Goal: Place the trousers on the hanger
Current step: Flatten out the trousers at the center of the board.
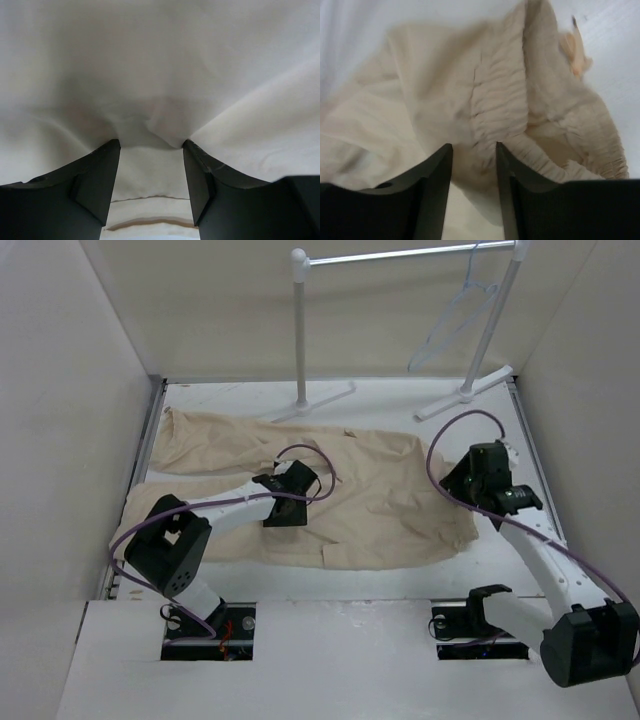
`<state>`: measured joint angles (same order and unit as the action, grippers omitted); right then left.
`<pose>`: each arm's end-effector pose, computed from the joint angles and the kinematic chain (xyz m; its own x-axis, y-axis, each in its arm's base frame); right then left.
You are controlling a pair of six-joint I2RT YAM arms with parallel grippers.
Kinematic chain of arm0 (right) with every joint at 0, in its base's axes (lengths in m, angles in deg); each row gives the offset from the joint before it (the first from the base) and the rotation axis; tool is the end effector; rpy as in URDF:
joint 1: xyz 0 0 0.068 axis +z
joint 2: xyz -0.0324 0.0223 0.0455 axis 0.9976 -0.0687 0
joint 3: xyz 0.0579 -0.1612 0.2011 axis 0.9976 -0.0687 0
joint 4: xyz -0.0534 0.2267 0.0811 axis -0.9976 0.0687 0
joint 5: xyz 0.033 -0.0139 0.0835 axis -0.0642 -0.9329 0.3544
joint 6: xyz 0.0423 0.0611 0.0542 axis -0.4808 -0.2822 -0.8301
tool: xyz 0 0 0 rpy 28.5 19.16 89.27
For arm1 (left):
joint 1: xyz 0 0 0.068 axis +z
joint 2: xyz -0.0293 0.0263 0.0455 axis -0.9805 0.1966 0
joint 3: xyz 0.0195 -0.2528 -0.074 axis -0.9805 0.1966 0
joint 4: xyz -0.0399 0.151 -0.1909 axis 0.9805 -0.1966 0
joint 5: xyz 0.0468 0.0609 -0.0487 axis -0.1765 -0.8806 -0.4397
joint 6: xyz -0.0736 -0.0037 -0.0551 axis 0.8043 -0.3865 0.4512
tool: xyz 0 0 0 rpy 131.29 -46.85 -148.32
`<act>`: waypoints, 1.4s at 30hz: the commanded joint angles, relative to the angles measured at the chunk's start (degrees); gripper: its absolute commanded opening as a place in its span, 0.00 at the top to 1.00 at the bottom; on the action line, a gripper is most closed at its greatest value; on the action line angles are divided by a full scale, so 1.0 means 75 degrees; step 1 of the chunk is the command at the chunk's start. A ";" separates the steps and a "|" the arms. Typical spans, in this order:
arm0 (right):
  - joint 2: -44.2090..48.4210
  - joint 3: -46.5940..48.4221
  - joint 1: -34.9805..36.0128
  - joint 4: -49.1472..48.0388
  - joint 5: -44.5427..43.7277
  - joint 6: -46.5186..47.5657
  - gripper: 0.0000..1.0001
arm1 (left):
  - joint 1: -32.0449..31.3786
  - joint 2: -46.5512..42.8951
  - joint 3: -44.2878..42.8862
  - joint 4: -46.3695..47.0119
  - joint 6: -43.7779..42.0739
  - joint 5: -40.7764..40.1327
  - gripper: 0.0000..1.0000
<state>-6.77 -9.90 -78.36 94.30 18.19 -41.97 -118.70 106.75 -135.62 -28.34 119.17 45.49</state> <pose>0.2400 0.0191 0.2420 -0.4731 0.6451 -0.6000 0.4597 0.7618 0.4564 0.2455 -0.1796 0.1313 -0.8692 0.0080 -0.4944 0.0511 0.9960 -0.0738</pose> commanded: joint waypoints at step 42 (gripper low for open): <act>-0.5386 0.3836 -0.3435 -0.0795 -0.0352 -0.0042 1.00 | 0.0467 -0.1296 -0.1042 -0.0648 0.0304 -0.0430 0.47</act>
<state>-47.31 13.23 -101.83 89.42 20.51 -40.84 -116.95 101.09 -143.46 -32.19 119.85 43.28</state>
